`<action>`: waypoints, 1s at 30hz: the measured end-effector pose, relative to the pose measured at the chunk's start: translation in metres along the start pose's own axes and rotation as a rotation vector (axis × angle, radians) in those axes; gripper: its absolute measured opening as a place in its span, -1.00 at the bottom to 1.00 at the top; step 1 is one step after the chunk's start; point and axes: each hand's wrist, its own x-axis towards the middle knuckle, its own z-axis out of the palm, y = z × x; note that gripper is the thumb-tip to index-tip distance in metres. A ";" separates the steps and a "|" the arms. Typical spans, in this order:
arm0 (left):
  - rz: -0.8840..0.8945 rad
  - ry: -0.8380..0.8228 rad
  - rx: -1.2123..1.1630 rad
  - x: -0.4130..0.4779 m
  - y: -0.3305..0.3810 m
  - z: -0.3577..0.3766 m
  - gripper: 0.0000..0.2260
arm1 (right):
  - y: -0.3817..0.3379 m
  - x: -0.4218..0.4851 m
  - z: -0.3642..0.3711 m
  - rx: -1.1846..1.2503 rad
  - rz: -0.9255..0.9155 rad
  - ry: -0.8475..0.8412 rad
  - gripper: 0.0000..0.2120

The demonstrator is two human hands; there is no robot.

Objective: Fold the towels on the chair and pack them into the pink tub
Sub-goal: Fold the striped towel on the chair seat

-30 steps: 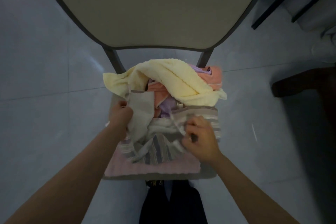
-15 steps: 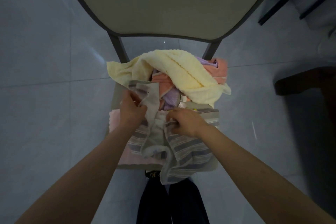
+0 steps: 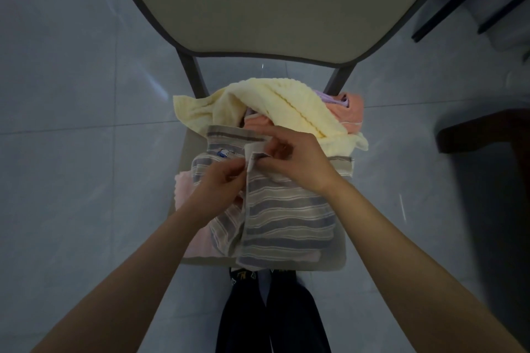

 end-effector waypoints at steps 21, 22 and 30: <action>0.182 0.142 0.177 -0.095 -0.025 -0.021 -0.86 | 0.045 -0.013 -0.009 -0.693 0.067 -0.345 -0.52; 0.177 0.154 0.169 -0.105 -0.030 -0.020 -0.87 | 0.048 -0.015 -0.009 -0.741 0.079 -0.362 -0.52; 0.125 0.352 0.153 -0.132 -0.058 -0.023 -0.82 | 0.046 -0.012 -0.036 -0.939 0.092 -0.464 -0.69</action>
